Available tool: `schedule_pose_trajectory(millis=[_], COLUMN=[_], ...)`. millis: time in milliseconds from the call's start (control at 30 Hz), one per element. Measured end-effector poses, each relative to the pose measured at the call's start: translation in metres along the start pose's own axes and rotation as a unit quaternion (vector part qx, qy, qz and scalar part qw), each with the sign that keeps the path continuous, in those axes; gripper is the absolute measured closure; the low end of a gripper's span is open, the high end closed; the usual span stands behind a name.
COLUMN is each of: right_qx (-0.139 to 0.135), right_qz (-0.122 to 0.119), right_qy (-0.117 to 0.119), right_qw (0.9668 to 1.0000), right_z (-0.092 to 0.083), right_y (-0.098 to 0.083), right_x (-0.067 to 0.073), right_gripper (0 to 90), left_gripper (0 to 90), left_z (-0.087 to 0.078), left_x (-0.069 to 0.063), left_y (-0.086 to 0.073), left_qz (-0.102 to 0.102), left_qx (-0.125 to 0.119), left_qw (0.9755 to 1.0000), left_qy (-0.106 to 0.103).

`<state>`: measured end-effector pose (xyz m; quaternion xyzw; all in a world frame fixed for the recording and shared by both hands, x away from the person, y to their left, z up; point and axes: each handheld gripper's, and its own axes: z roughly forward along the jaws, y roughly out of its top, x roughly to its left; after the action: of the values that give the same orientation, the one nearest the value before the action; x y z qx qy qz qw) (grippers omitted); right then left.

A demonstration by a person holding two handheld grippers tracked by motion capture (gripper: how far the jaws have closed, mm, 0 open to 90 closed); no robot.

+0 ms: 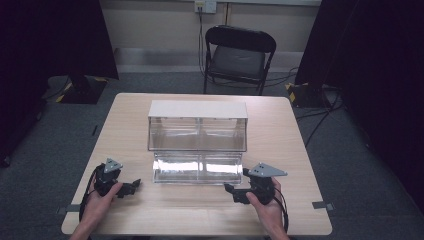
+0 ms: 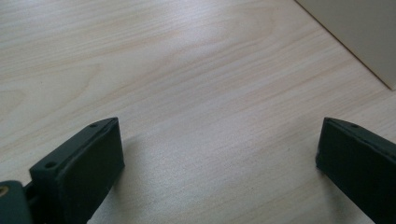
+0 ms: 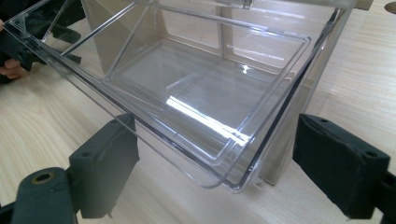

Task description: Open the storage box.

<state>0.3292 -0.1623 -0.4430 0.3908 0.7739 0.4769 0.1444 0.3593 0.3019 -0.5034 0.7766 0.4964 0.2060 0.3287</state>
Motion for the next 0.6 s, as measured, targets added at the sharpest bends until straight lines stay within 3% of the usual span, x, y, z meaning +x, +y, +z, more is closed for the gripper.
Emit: schedule_pose_trajectory(millis=[600], right_qx=[-0.012], right_qz=[0.000], right_qy=[0.006], right_qw=[0.9999], right_z=[-0.0033], right_y=[0.0058], right_x=[-0.0018], right_gripper=[13.3], left_gripper=[0.3], left_z=[0.0001], left_x=[-0.0001], left_y=[0.0000], left_qz=[-0.001], left_qx=[-0.001], left_qw=[1.0000], left_qy=[0.000])
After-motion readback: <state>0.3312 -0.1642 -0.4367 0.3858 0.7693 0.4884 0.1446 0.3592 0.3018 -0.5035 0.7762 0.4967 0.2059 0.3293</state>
